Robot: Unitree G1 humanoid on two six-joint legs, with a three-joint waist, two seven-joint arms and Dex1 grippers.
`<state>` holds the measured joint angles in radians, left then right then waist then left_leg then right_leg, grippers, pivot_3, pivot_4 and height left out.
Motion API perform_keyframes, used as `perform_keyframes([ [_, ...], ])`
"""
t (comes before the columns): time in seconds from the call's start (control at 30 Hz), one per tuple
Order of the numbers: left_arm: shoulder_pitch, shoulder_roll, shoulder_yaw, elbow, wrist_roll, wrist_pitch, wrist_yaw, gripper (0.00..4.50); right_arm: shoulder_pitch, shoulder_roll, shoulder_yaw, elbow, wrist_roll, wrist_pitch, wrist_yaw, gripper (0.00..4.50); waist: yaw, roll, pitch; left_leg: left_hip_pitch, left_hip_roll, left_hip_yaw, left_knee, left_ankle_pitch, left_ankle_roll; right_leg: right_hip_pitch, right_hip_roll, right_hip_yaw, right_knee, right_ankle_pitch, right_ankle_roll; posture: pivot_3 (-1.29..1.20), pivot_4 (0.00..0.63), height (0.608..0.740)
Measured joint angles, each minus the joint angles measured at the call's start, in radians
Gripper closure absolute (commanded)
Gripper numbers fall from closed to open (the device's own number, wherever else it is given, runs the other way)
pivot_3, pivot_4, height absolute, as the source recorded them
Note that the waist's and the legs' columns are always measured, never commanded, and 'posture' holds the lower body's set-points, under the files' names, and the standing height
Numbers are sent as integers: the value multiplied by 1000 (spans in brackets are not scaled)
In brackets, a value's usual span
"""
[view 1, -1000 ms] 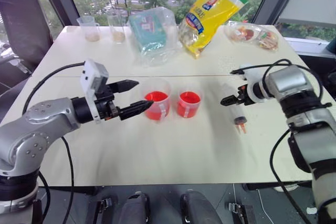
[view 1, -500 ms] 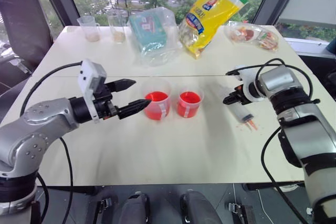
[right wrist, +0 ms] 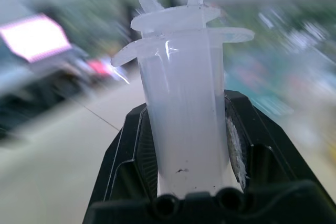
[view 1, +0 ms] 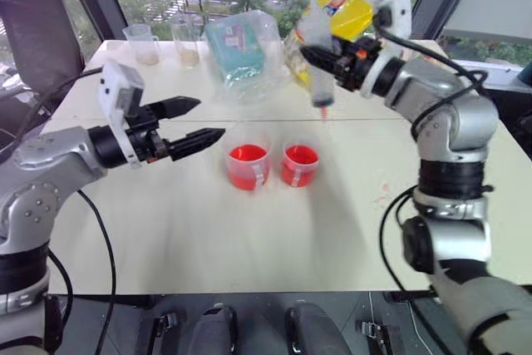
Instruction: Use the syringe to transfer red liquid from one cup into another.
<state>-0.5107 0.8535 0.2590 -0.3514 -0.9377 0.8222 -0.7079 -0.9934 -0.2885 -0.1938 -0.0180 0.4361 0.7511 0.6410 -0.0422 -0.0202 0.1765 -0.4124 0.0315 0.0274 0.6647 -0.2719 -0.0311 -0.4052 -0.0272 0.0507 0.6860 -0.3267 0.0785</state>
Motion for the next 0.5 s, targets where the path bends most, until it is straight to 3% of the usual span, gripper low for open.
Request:
perform_keyframes([
  [0.17,-28,12,-3,29,21,0,-34,0,98,173,21,-46,95,-120,-6,3115,-1,0,0,0,0,0,0,0,0,0,0,0,0,0,0,0,150,740],
  [0.5,-94,20,-3,36,-10,44,-56,0,299,245,218,23,-9,-421,44,3115,-4,0,0,1,0,0,0,0,0,0,1,0,1,0,0,0,150,740],
])
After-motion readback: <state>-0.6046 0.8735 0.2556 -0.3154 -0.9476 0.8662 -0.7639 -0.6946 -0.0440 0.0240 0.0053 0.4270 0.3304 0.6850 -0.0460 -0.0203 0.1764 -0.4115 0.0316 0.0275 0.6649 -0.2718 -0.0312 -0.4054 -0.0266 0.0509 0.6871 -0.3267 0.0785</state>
